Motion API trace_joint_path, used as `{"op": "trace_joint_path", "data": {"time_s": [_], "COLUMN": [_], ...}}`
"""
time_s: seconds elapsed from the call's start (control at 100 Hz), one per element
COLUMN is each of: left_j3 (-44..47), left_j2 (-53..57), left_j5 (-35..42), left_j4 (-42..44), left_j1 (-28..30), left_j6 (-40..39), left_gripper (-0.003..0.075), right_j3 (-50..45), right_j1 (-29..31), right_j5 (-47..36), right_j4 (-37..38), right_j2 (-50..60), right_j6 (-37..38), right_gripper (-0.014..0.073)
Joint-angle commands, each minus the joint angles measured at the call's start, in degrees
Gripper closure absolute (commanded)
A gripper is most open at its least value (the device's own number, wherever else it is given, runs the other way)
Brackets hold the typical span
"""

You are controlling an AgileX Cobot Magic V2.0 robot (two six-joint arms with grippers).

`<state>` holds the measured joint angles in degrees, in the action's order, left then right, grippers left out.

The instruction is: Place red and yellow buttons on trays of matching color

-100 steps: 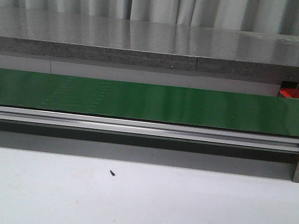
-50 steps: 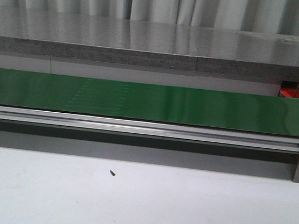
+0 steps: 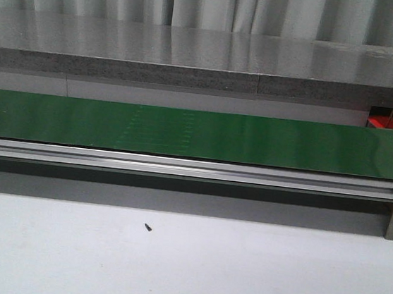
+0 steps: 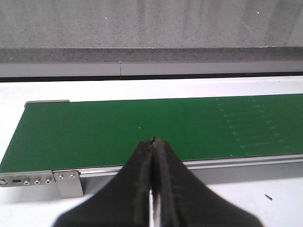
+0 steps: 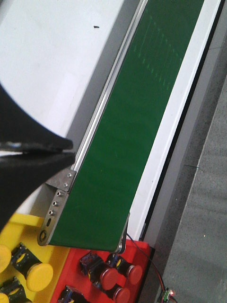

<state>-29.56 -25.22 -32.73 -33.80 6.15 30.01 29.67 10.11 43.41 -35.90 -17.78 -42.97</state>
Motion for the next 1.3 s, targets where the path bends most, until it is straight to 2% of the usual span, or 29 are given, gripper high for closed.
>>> {"op": "trace_joint_path", "data": {"time_s": [0.0,0.1,0.29,0.42,0.63,0.87,1.13,1.29], "left_j3": [-1.4,-1.4,-1.4,-1.4,-1.4,-1.4,-1.4,-1.4], "left_j2": [-0.2,-0.2,-0.2,-0.2,-0.2,-0.2,-0.2,-0.2], "left_j5": [3.8,3.8,3.8,3.8,3.8,3.8,3.8,3.8], "left_j4": [-1.9,-1.9,-1.9,-1.9,-1.9,-1.9,-1.9,-1.9], "left_j1": [-0.4,-0.4,-0.4,-0.4,-0.4,-0.4,-0.4,-0.4], "left_j6": [0.0,0.0,0.0,0.0,0.0,0.0,0.0,0.0], "left_gripper": [0.0739,0.074,0.074,0.074,0.074,0.074,0.074,0.074], "right_j3": [1.0,0.4,-1.2,-4.7,-14.4,-23.2,-29.2,-30.3], "right_j1": [-1.3,-4.4,-7.4,-7.5,-7.5,-7.5,-7.5,-8.5], "right_j5": [-4.9,-7.2,-14.0,-20.6,-29.3,-30.2,-37.3,-38.3], "right_j4": [-1.5,3.4,21.8,30.0,32.0,32.8,35.2,36.5], "right_j2": [-0.3,-0.2,2.1,4.9,11.1,19.4,19.4,19.4], "right_j6": [0.4,5.6,28.4,38.1,39.6,39.6,43.7,44.9], "right_gripper": [0.0662,0.0662,0.0662,0.0662,0.0662,0.0662,0.0662,0.0662]}}
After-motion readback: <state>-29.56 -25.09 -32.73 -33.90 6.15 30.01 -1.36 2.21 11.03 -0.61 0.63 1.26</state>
